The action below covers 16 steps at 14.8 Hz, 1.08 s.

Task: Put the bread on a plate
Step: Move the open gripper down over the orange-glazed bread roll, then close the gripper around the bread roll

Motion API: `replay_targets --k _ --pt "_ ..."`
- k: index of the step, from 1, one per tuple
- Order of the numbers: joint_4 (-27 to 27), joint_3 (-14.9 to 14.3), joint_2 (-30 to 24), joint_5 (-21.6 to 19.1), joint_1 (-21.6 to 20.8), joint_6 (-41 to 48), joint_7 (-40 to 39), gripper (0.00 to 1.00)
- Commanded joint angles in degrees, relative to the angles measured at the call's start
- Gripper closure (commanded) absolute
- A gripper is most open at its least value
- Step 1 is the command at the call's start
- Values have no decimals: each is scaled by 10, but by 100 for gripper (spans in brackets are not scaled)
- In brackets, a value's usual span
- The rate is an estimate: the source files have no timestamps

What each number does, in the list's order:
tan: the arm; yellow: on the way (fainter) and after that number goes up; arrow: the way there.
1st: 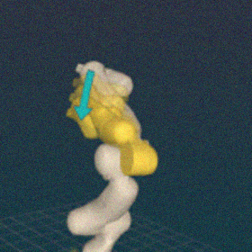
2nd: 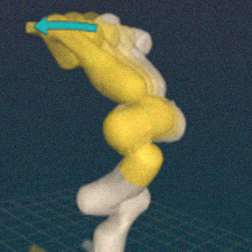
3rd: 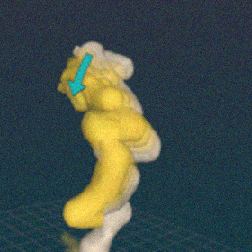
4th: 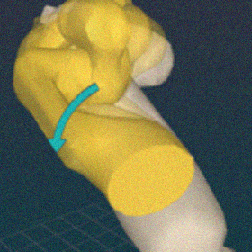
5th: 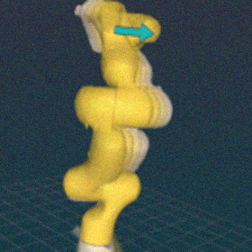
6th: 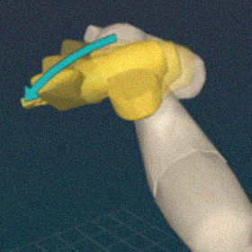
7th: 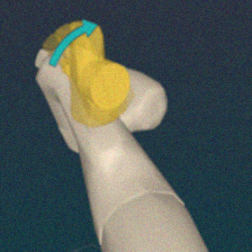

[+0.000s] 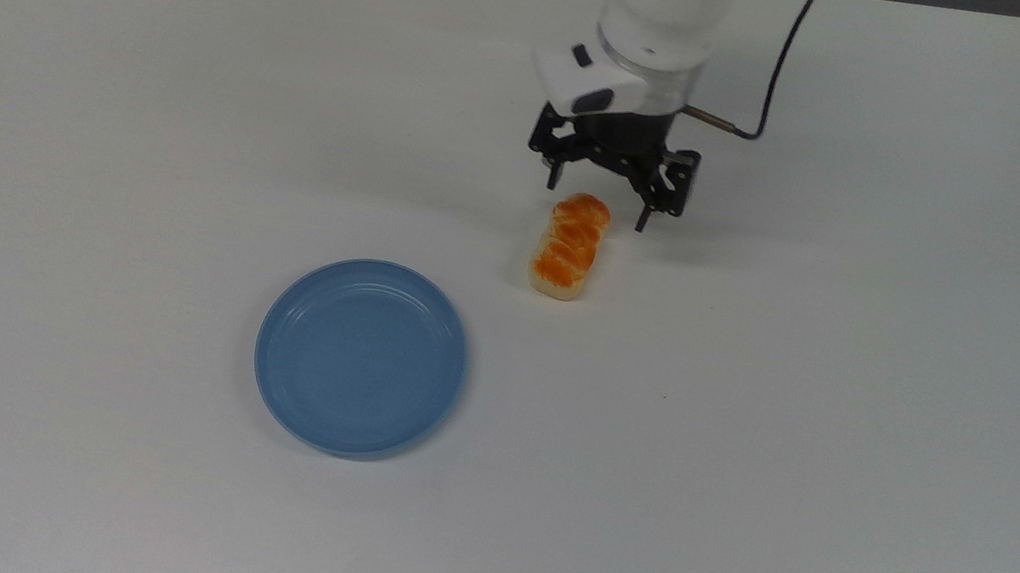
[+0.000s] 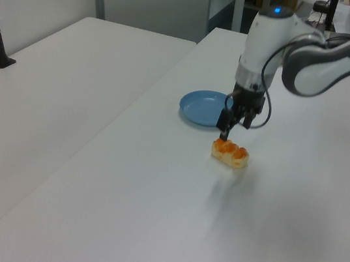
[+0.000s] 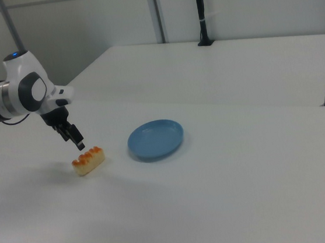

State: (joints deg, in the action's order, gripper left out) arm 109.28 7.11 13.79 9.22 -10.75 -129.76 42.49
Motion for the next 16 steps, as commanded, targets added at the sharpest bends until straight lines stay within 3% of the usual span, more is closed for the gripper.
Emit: replay_targets --k 1,10,16 --pt "-18 7 33 33 -2 -7 43 0" --pt "-17 7 51 72 6 -5 43 0" --pt "-17 7 72 77 6 -6 43 0"
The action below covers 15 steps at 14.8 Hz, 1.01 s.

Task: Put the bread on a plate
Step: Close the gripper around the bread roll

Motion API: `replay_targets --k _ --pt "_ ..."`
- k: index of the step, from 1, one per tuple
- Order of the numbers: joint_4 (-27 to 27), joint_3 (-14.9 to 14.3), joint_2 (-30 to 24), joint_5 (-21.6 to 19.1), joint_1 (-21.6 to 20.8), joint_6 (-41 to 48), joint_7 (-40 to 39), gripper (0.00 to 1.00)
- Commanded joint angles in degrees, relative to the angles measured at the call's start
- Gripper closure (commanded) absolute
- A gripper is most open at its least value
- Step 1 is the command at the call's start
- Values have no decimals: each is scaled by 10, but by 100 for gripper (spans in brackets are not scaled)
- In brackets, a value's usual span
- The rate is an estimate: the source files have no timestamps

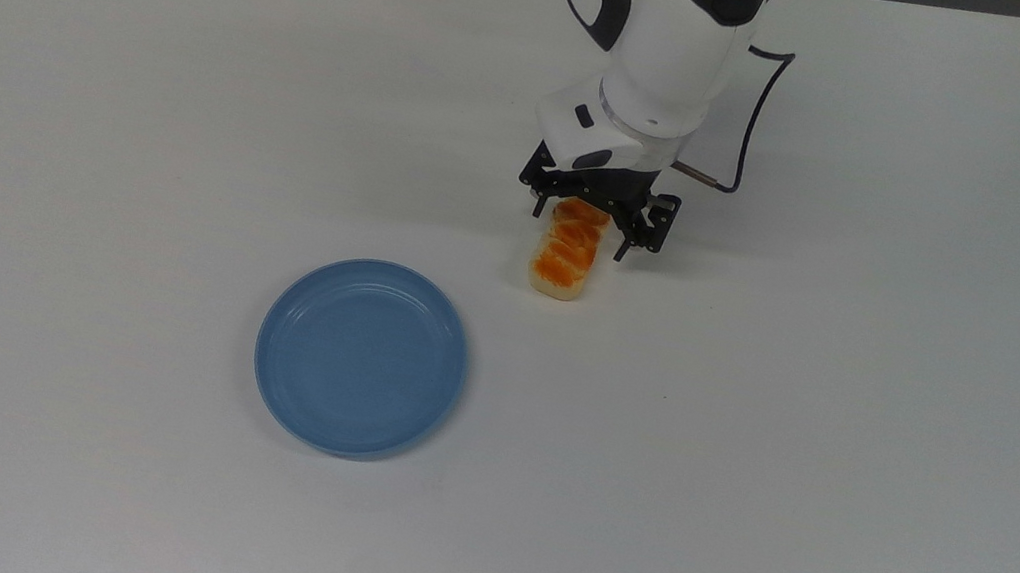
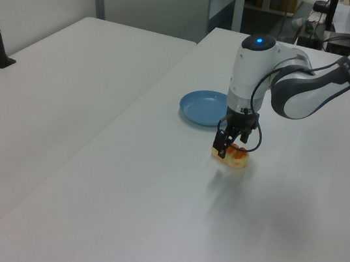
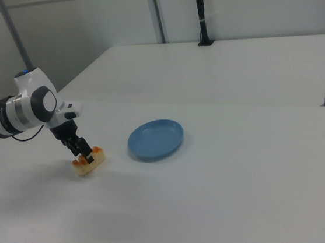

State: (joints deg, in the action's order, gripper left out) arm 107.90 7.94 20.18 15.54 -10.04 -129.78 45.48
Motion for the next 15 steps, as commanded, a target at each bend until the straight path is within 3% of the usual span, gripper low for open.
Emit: replay_targets --k 1,6,13,15 --pt "-3 -1 11 15 -2 -6 13 0" --pt "-1 -2 14 22 9 -2 13 0" --pt "-2 -2 18 39 7 -1 15 56" --pt "-3 -2 18 39 9 -1 15 62"
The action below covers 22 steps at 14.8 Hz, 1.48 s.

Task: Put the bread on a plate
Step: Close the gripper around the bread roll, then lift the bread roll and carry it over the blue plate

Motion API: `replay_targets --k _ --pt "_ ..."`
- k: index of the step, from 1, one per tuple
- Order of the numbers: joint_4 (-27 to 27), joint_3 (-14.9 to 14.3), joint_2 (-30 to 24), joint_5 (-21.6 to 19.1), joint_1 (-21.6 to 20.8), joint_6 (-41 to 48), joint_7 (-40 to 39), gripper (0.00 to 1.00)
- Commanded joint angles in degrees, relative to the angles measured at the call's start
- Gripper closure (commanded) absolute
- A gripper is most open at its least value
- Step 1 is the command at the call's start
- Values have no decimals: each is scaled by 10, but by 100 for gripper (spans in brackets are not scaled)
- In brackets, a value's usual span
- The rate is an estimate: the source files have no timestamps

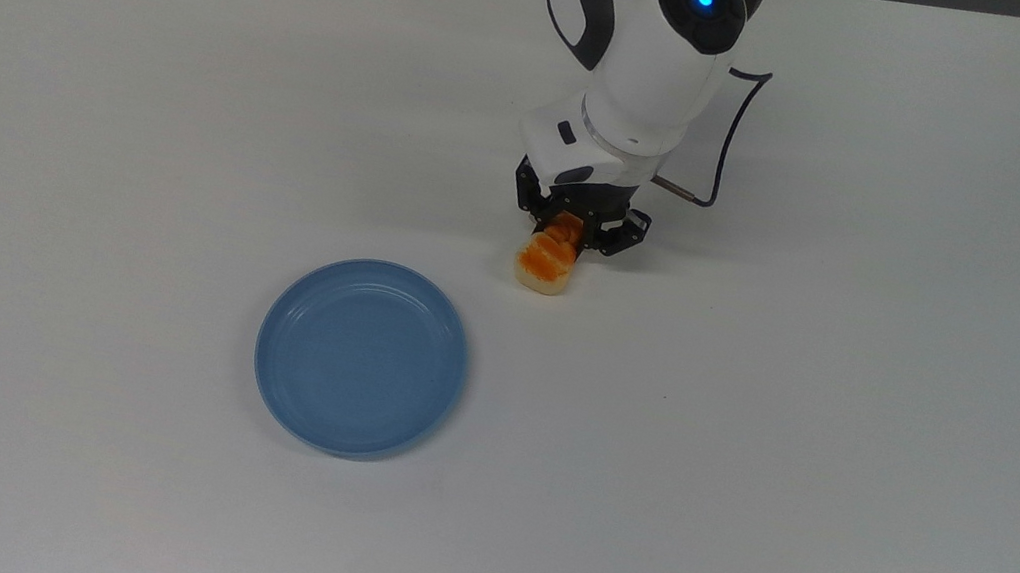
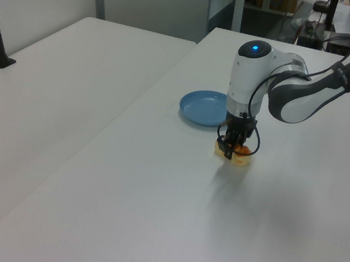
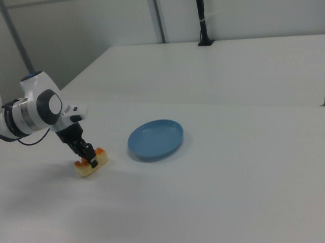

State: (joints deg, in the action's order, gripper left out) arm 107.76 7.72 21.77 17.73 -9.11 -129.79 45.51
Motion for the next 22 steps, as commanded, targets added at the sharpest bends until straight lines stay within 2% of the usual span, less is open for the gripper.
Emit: replay_targets --k 1,2,8,11,14,19,22 --pt "-3 0 -1 17 1 -1 14 63" --pt "-6 0 -5 17 11 -1 13 63" --pt "-105 -1 -4 14 90 2 -28 63" --pt "-144 -3 11 14 122 3 -40 63" --pt "-185 -7 51 15 136 4 -62 63" --pt "-266 -17 132 16 134 29 -62 63" --pt "-281 -17 143 15 135 32 -62 63"
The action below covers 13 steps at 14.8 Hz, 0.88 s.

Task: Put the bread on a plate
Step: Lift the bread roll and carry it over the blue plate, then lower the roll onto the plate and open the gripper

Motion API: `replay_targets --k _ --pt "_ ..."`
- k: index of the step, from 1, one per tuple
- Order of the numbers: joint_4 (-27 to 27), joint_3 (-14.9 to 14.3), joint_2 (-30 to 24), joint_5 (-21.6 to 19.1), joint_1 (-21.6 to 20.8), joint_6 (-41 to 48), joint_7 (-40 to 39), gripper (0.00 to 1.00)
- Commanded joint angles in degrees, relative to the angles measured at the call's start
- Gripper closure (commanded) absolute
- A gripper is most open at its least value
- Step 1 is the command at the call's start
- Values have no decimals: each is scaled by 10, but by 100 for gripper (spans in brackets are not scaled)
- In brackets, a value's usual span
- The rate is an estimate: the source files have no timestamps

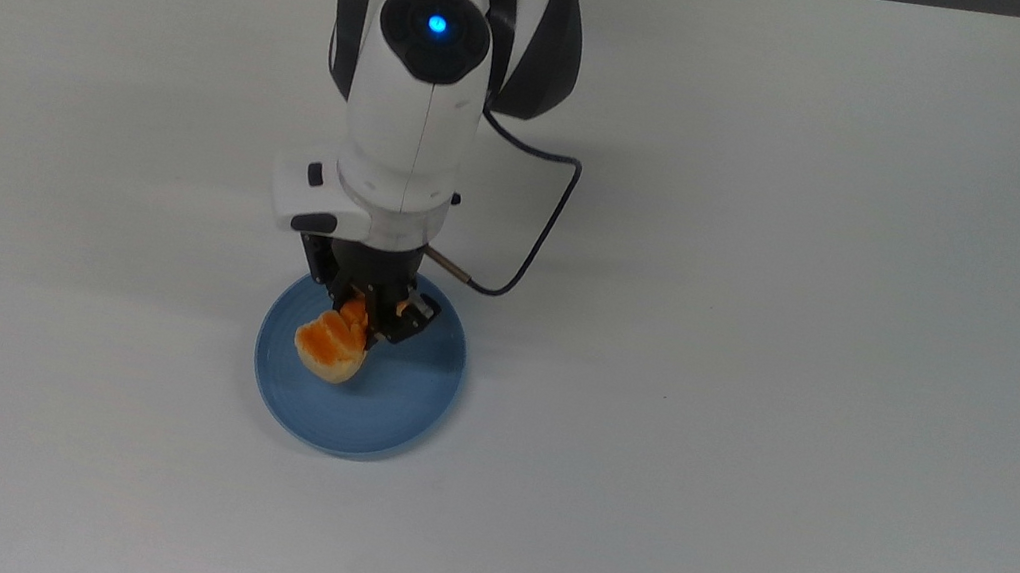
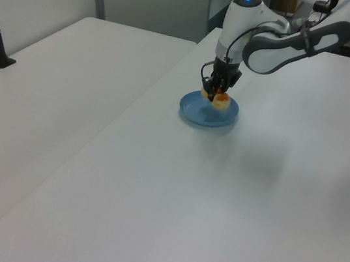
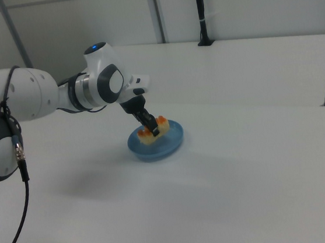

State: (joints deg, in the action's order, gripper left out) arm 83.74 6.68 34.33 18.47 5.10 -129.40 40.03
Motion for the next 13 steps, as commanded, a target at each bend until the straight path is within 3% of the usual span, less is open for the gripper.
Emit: replay_targets --k 1,3,5,6,9,13 --pt "-40 -6 17 8 -7 28 -7 63" --pt "-38 -6 17 9 -6 28 -9 56" --pt "-36 -6 16 6 -6 28 -11 32" --pt "-36 -6 15 5 -6 28 -11 25" --pt "-35 -6 14 9 -6 28 -12 16" --pt "-34 -6 14 10 -7 28 -12 16"
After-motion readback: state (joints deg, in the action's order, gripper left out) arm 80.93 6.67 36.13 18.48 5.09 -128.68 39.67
